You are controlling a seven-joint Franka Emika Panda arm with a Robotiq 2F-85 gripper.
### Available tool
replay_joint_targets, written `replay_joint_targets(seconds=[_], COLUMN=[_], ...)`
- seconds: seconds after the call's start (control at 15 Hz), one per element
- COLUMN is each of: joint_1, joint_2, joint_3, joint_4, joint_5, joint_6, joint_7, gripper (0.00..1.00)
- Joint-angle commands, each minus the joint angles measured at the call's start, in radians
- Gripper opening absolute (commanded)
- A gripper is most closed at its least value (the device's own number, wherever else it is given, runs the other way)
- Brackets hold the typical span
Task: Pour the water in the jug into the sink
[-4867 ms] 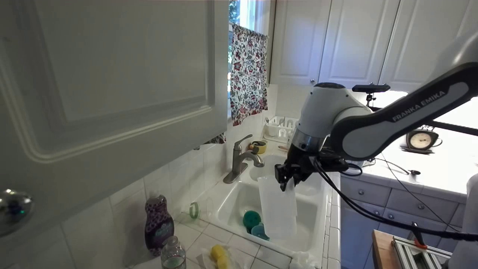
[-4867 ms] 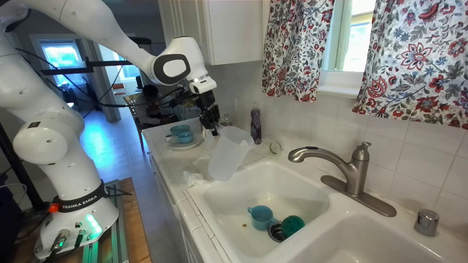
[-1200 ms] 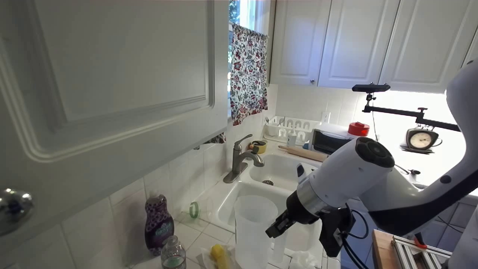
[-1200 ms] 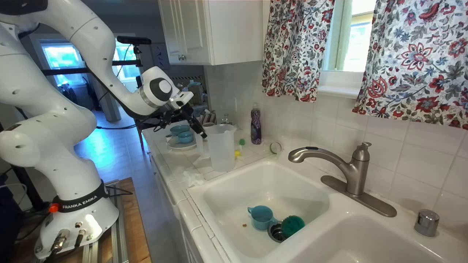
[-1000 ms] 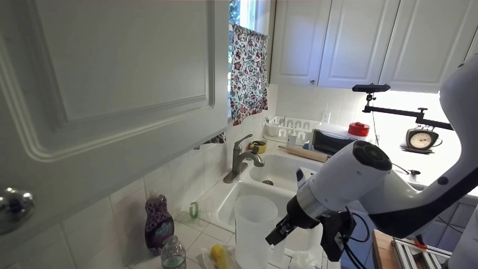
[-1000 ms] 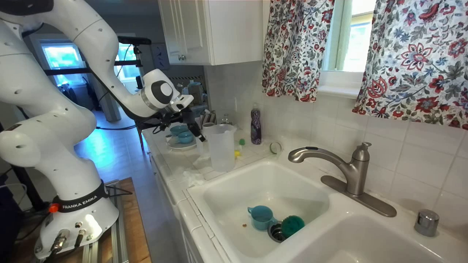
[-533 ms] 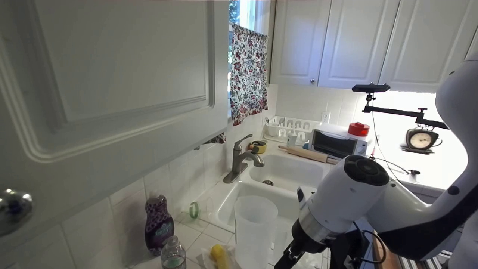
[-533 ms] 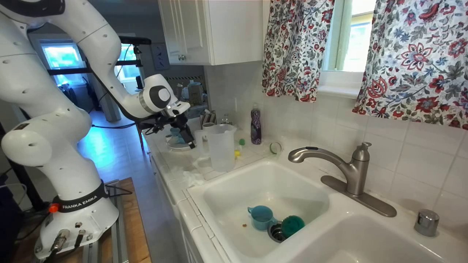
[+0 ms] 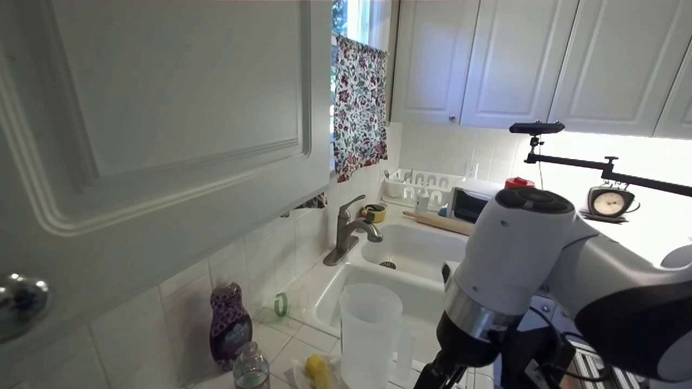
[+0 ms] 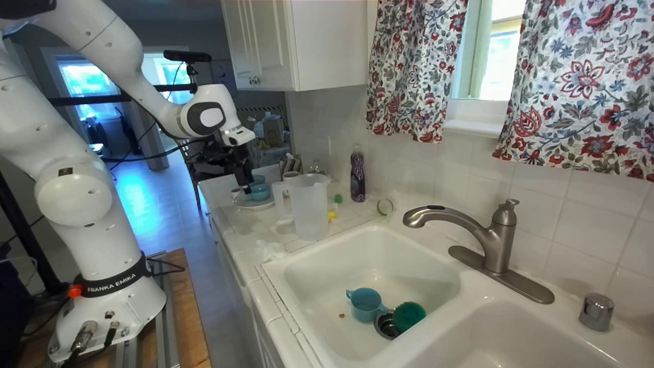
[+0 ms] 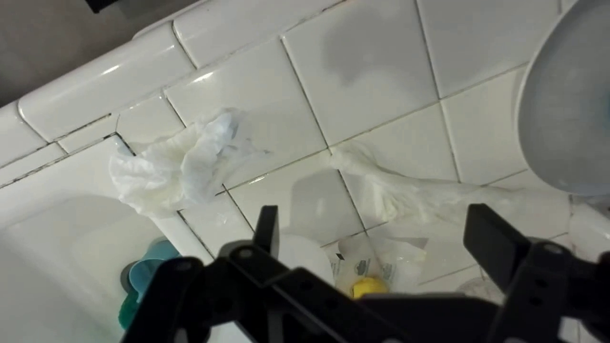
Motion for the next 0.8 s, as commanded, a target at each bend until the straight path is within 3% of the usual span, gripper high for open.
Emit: replay_joint_targets(seconds=[0.0,0.2,0.27,0.4,0.73], joint_1=[0.062,0.034,0.024,0.013,0.012], joint_2=[-0.241,-0.387,-0.282,-0.365,-0.388], joint_3=[-0.084,-0.127,-0.085,-0.102,-0.103], joint_4=[0.006,0.074,0.058,0.081,0.076], joint_5=[0.105,0.079,0.074,0.079,0.079], joint_6=[-0.222,-0.458,-0.342,-0.437,-0.453], joint_7=[-0.082,-0.108,-0.079,-0.1,-0.104], gripper=[1.0,1.0,1.0,1.0,1.0])
